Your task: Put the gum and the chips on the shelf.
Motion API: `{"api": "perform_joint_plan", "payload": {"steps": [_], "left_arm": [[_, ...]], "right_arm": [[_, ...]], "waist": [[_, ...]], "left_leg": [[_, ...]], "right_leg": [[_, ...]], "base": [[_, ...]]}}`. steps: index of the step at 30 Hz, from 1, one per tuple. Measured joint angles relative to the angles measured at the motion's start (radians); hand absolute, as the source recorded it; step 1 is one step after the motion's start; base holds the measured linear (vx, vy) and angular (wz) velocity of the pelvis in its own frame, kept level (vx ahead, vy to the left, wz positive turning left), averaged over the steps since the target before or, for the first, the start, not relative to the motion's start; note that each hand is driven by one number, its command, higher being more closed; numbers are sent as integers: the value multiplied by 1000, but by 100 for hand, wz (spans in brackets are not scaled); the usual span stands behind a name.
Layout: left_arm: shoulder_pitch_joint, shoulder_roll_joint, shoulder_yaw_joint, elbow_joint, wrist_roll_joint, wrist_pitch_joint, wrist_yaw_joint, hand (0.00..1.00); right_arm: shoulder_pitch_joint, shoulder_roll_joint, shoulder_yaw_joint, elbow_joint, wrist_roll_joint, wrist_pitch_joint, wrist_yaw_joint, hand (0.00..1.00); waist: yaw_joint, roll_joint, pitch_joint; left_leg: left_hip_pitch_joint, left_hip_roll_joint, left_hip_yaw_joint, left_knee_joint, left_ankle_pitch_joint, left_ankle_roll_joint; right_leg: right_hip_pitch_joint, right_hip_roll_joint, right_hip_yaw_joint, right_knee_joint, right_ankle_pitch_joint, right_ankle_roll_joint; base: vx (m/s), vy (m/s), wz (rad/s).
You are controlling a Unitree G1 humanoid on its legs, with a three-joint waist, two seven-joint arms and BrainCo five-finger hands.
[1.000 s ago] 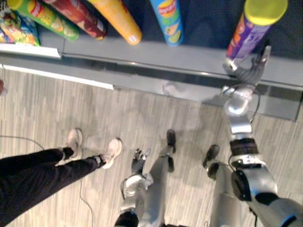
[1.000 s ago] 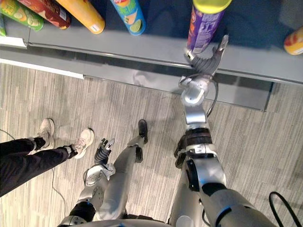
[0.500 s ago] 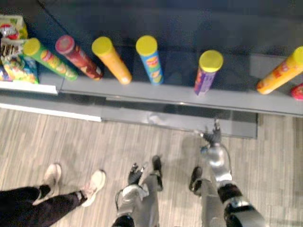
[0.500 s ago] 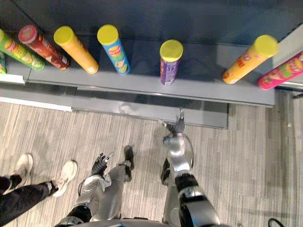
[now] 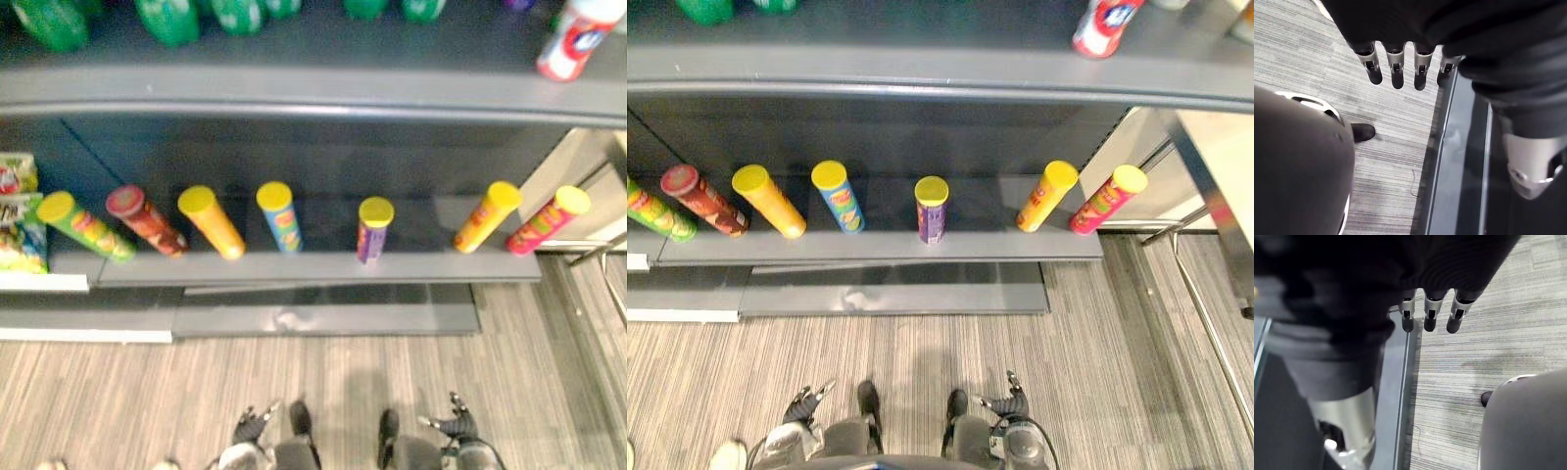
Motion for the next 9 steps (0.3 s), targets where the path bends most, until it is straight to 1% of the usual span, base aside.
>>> {"api": "perform_joint_plan", "payload": {"steps": [3,4,5,6,7,9], "left_arm": [[10,-6,47,22,-6,5,-14,0],[16,-16,78,27,-38,14,-31,0],[19,-22,92,34,-45,15,-38,0],[19,-28,117,41,-46,15,-44,0],[21,-29,130,51,-72,17,-51,0],[23,-34,158,58,-87,21,-69,0]], "right_arm": [[-2,9,-80,47,9,-5,26,0],[-3,10,-136,84,40,-2,36,0],[-5,10,-177,108,50,0,41,0],[-5,8,-220,138,65,9,52,0],[-3,8,-271,184,103,26,64,0],[0,14,-344,240,176,55,84,0]], "waist": [[-4,0,-26],[-5,1,-38],[-5,2,-43],[-5,4,-50],[-5,4,-59],[-5,6,-60]], "left_leg": [[47,-12,10,-39,6,2],[69,-19,15,-58,8,3],[81,-24,17,-67,8,3],[92,-28,18,-77,9,5],[99,-32,18,-81,9,5],[112,-36,22,-81,3,6]], "right_leg": [[37,-3,9,-31,5,7],[53,-5,14,-43,8,9],[65,-8,15,-52,9,12],[74,-10,15,-58,9,12],[84,-13,16,-67,11,14],[98,-16,19,-76,11,16]], "base": [[64,50,-9],[75,67,-6],[77,67,-5],[60,52,0],[71,42,-1],[58,29,-3]]}}
